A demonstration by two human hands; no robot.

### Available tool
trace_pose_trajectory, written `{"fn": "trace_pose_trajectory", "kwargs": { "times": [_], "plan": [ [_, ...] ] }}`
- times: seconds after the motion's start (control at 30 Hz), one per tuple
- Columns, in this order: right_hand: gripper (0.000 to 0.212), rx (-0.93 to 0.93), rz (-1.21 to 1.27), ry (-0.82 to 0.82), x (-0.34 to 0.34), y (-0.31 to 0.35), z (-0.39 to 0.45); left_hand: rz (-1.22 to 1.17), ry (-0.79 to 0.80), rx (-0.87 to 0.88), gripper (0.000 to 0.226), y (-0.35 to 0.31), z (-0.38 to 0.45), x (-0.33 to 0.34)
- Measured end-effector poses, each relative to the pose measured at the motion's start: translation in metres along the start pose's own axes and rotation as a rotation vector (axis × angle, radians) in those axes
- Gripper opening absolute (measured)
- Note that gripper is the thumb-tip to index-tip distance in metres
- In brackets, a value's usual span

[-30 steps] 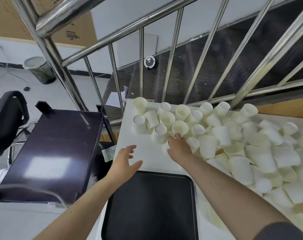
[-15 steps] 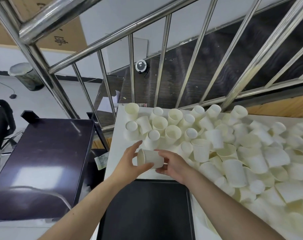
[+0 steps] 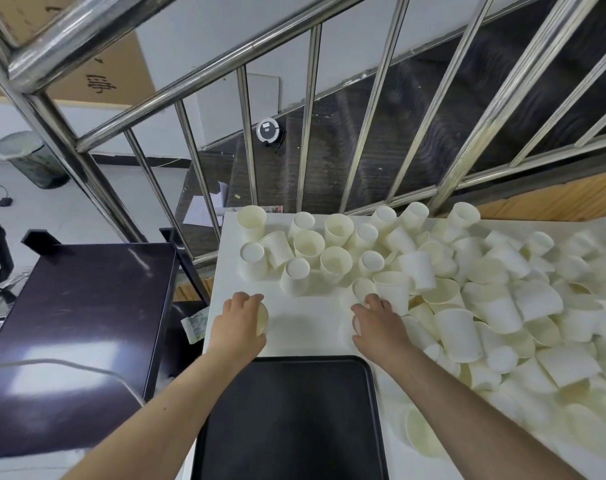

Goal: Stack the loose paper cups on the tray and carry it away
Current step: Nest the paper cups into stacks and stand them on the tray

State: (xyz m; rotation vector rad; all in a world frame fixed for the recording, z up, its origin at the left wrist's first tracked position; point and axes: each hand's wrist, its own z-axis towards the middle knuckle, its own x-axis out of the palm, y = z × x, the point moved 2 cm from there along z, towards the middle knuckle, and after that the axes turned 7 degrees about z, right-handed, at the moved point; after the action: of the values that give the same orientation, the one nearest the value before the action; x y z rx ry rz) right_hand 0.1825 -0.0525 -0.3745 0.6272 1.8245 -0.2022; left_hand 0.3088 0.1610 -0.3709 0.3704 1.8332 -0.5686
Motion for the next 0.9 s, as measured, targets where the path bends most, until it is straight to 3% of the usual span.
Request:
{"fn": "trace_pose_trajectory", "kwargs": {
  "times": [0.57,0.67,0.73,0.8,0.9],
  "plan": [
    [0.047,-0.011,0.149,-0.001,0.008,0.002,-0.002,0.009,0.010,0.079,0.083,0.002,0.005,0.021],
    [0.048,0.034,0.482,-0.079,-0.007,0.013,-0.004,-0.109,-0.045,0.149,0.089,0.000,0.003,0.017],
    [0.038,0.169,0.942,-0.070,-0.015,0.021,-0.004,-0.292,-0.057,0.199,0.094,-0.005,0.000,0.011],
    [0.028,0.309,1.404,0.072,-0.016,0.032,-0.004,-0.454,-0.059,0.228,0.097,-0.012,-0.005,0.002],
    [0.028,0.417,1.732,0.255,-0.013,0.045,-0.006,-0.588,-0.073,0.255,0.089,-0.020,-0.010,-0.008]
  ]
}}
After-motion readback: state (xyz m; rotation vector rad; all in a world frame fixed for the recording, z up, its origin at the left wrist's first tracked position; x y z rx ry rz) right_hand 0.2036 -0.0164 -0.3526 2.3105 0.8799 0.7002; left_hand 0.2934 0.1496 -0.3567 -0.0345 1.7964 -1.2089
